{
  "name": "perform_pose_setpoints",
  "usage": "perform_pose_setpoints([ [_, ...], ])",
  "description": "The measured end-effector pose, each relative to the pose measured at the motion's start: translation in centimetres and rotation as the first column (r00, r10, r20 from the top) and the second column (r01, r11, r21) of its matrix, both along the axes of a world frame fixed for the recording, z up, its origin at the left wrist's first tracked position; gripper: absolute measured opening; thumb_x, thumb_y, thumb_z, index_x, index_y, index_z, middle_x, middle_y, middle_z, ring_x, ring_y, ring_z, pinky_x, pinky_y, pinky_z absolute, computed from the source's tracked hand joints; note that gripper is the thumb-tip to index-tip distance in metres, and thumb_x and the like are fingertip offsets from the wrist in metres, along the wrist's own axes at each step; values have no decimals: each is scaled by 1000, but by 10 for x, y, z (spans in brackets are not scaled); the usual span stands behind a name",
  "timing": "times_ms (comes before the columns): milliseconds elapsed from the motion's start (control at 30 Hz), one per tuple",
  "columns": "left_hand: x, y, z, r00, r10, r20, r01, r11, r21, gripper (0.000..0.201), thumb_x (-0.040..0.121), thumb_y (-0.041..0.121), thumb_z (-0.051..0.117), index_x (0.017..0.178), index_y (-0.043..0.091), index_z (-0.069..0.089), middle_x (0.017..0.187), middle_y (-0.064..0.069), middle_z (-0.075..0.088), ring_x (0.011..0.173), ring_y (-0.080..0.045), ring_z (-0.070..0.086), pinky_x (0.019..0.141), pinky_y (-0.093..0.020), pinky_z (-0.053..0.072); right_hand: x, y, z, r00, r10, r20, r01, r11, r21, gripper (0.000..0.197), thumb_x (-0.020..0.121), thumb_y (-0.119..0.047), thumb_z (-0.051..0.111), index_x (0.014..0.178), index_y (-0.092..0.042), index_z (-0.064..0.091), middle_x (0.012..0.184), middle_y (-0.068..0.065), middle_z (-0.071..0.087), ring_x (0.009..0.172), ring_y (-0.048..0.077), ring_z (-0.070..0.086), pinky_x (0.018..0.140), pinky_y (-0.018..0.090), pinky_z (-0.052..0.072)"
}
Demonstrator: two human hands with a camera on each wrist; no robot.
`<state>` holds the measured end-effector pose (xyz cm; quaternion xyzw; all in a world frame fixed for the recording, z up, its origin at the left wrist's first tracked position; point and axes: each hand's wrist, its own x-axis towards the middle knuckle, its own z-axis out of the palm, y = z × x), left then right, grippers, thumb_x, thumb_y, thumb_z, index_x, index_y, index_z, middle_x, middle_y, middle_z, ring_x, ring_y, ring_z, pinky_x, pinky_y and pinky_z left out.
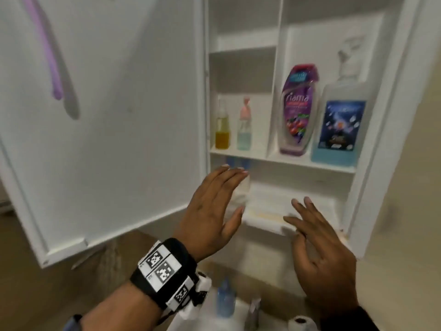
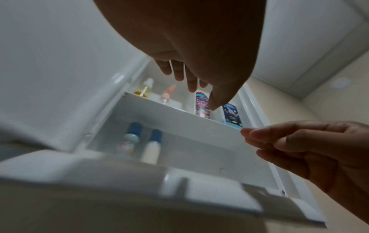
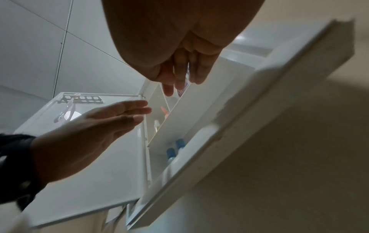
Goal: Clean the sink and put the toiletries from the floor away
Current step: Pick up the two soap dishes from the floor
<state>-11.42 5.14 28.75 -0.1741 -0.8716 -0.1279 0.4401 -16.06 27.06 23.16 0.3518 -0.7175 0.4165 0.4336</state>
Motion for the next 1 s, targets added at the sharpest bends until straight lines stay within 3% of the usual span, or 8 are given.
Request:
perform_pose_setpoints([
  [200,84,-39,-95,963,148,227,-188,968,167,32,94,14,64,126,13,64,120,4,64,116,-15,57,102,-32,44,19,-32,-59,944,247,221,-249,968,-19,26,89,1,52,91,-9,76,102,1,74,101,20,69,92,34,53],
  [367,172,-81,-164,827,267,495,-419,880,224,22,99,23,56,117,22,69,104,11,69,101,-7,61,90,-28,50,59,-87,-102,789,443,427,-489,873,-2,25,85,0,52,86,-14,74,94,-8,71,94,0,63,89,12,44],
  [467,236,-107,-196,752,328,572,-546,795,263,22,100,27,53,115,28,69,102,16,69,98,1,59,89,-17,46,97,-127,-116,678,531,507,-614,789,-6,26,86,-13,48,85,-19,73,92,-12,71,89,3,65,81,20,50],
  [567,293,-136,-215,696,374,613,-642,707,298,20,99,28,53,113,32,68,102,18,69,98,3,58,86,-15,44,133,-165,-122,616,516,595,-667,744,46,25,85,-14,52,86,-26,74,89,-19,71,81,6,68,73,28,52],
  [700,368,-183,-224,651,433,624,-728,591,349,22,98,29,52,112,32,68,99,17,69,96,3,57,83,-16,46,189,-228,-121,594,404,696,-684,709,172,43,82,6,66,81,-35,74,90,-24,71,75,2,68,72,5,46],
  [767,412,-211,-226,639,465,613,-756,524,392,22,97,24,54,112,29,70,95,17,71,94,1,59,83,-17,47,221,-267,-126,530,395,751,-734,656,173,48,80,12,64,76,-35,74,85,-24,71,74,0,67,67,1,44],
  [833,463,-239,-231,620,484,618,-782,448,434,23,97,22,54,113,29,70,95,17,71,96,1,59,85,-19,48,249,-309,-137,455,399,796,-800,577,168,47,82,12,64,76,-34,74,79,-22,71,70,1,67,62,4,46],
  [1000,594,-290,-248,528,583,617,-839,250,483,20,97,29,54,111,32,69,98,19,70,95,4,61,85,-20,52,334,-402,-148,416,405,814,-882,396,255,57,77,17,68,71,-39,75,64,-15,70,58,1,66,59,8,47],
])
